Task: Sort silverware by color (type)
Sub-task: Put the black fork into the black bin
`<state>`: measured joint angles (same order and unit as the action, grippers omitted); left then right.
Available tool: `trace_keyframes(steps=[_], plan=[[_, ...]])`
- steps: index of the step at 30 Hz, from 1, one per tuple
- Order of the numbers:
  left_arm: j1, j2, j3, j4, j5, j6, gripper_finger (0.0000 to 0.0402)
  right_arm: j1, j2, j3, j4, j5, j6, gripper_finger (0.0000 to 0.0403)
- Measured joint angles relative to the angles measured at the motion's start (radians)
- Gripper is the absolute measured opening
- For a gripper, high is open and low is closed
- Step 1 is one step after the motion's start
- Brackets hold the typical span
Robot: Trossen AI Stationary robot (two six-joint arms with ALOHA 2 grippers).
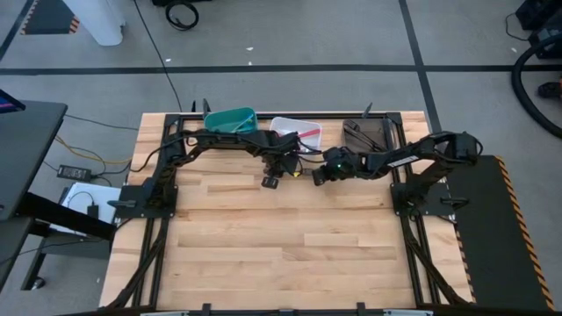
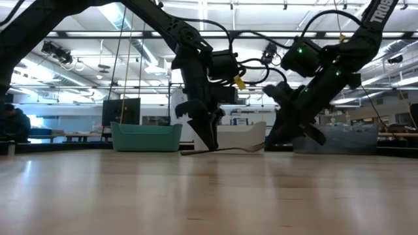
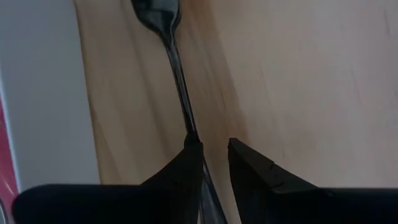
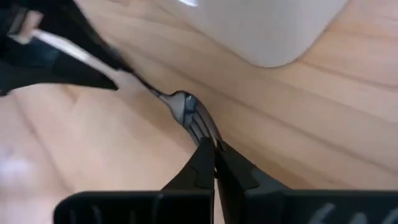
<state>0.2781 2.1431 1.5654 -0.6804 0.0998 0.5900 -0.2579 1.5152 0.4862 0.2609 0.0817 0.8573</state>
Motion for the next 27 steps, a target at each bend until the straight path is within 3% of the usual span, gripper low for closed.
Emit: trace_keyframes(steps=[5,16,21,27], plan=[[0.000,-0.016,0.000,-0.040,0.000,-0.001,0.0084,0.002,-0.108,0.000,-0.113,-0.047,-0.031,0.0005],[-0.001,-0.110,-0.001,-0.061,-0.003,-0.011,0.0084,0.025,-0.477,-0.002,-0.475,-0.036,-0.026,0.0005],[-0.001,-0.115,-0.002,-0.067,-0.003,-0.036,0.0084,0.030,-0.651,-0.002,-0.656,0.038,0.001,0.0005],[-0.014,-0.117,-0.002,-0.066,-0.002,-0.037,0.0084,0.030,-0.780,-0.002,-0.744,0.080,0.003,0.0005]])
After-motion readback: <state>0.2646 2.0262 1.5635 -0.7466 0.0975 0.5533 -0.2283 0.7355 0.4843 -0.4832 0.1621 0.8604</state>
